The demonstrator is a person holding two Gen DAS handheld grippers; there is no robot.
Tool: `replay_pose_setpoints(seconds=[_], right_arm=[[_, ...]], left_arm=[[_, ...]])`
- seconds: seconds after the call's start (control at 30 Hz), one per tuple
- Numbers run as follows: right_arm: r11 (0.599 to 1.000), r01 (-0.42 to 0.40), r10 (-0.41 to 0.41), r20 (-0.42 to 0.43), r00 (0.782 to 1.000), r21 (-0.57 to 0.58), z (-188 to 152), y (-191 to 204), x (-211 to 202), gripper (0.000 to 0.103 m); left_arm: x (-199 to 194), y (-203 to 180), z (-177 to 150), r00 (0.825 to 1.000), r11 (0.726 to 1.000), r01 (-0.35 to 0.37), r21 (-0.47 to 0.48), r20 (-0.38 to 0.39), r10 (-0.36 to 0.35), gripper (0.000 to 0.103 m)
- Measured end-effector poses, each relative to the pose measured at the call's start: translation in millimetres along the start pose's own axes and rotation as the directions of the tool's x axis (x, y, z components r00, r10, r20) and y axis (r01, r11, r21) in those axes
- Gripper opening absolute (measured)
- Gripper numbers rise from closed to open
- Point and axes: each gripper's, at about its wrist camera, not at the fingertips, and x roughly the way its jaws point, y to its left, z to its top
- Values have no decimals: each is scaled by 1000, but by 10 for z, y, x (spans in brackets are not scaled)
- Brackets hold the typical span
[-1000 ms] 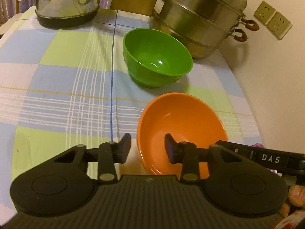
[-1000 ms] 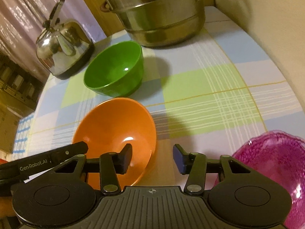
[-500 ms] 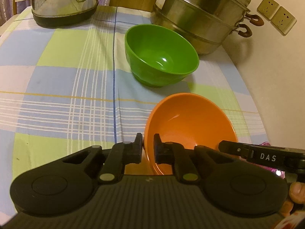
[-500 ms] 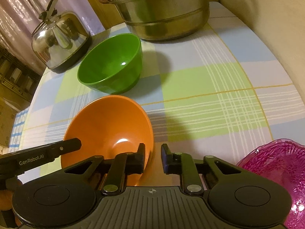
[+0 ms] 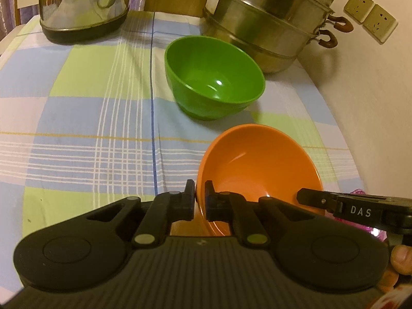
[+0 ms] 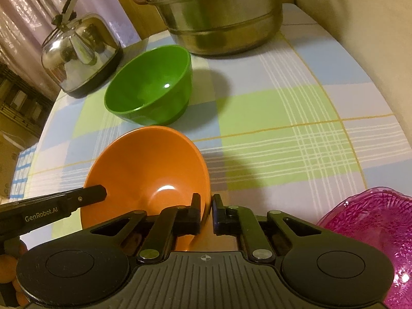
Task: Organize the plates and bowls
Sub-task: 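Lift the orange bowl with both grippers toward the nearby green bowl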
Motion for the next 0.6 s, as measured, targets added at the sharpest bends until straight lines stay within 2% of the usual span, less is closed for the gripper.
replay_pose_setpoints(seconds=[0.27,0.6], right_arm=[[1000,-8,8,33,999,9,90,37,-227,8],[1000,7,-4,110,994,-21,106,282,-994,9]], left_arm=[[-238,-116,144,1000,1000,9,12,28,-9,6],[-924,-331,150,995,999,51,16,82,-52,6]])
